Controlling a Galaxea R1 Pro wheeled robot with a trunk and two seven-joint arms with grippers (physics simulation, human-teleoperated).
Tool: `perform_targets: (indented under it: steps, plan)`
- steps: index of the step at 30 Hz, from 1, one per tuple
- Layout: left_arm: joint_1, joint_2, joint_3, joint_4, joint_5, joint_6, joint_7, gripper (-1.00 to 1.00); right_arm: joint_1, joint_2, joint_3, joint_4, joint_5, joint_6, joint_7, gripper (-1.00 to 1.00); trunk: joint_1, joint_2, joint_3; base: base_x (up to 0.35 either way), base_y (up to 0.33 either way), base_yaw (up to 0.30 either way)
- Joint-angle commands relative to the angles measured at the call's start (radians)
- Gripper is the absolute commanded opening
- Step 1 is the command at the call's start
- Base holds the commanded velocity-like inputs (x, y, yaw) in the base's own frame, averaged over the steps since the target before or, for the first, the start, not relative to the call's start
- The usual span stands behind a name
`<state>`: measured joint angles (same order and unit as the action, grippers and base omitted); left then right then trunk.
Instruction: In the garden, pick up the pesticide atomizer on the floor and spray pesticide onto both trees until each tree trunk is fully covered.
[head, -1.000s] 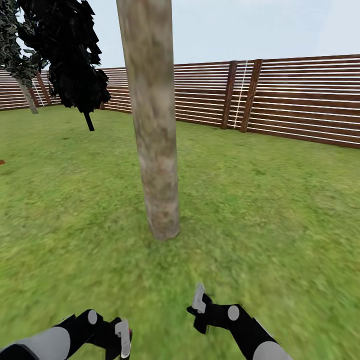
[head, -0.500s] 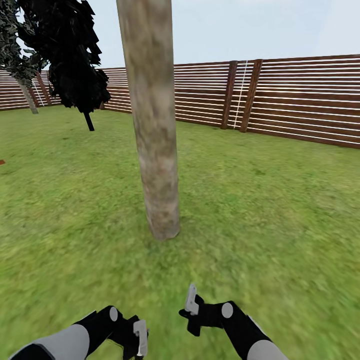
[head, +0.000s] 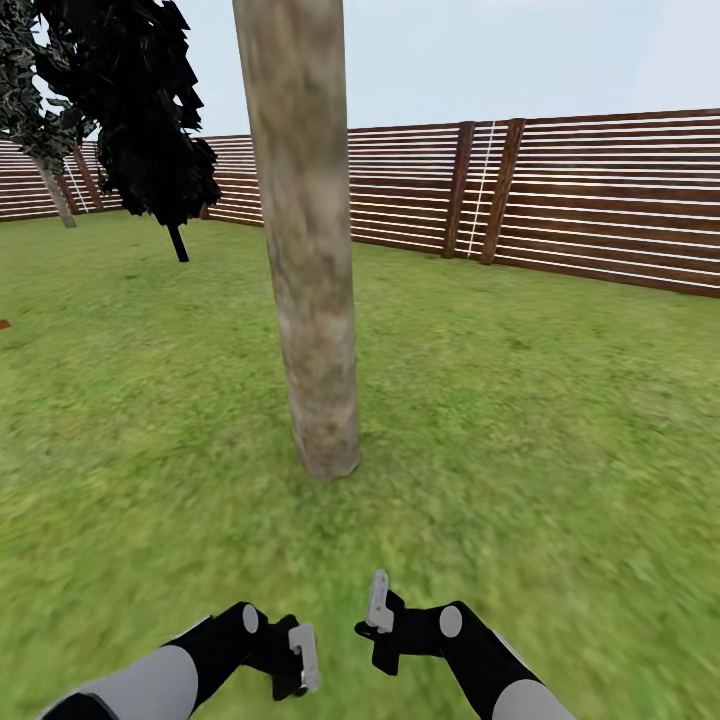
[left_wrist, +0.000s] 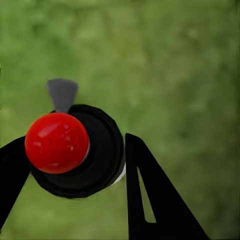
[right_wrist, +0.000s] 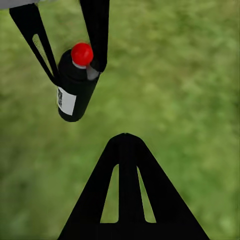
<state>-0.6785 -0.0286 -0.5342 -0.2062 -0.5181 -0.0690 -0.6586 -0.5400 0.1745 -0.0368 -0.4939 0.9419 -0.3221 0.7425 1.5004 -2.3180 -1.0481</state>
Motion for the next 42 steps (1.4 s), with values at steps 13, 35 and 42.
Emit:
perform_targets:
  steps: [13, 35, 42]
  plan:
    - [0.004, -0.053, 0.002, 0.004, 0.041, -0.011, 0.069, -1.0, 0.0, 0.0, 0.0, 0.0, -0.001, 0.0, 0.0, -1.0, 0.0, 0.0, 0.0, 0.0, 0.0, 0.0]
    - [0.005, -0.068, 0.002, 0.014, 0.154, -0.112, 0.036, -1.0, 0.0, 0.0, 0.0, 0.0, -0.001, -0.002, 0.0, -1.0, 0.0, 0.0, 0.0, 0.0, 0.0, 0.0]
    - [0.005, -0.069, 0.002, 0.016, 0.159, -0.127, 0.03, -1.0, 0.0, 0.0, 0.0, 0.0, -0.001, -0.002, 0.0, -1.0, 0.0, 0.0, 0.0, 0.0, 0.0, 0.0]
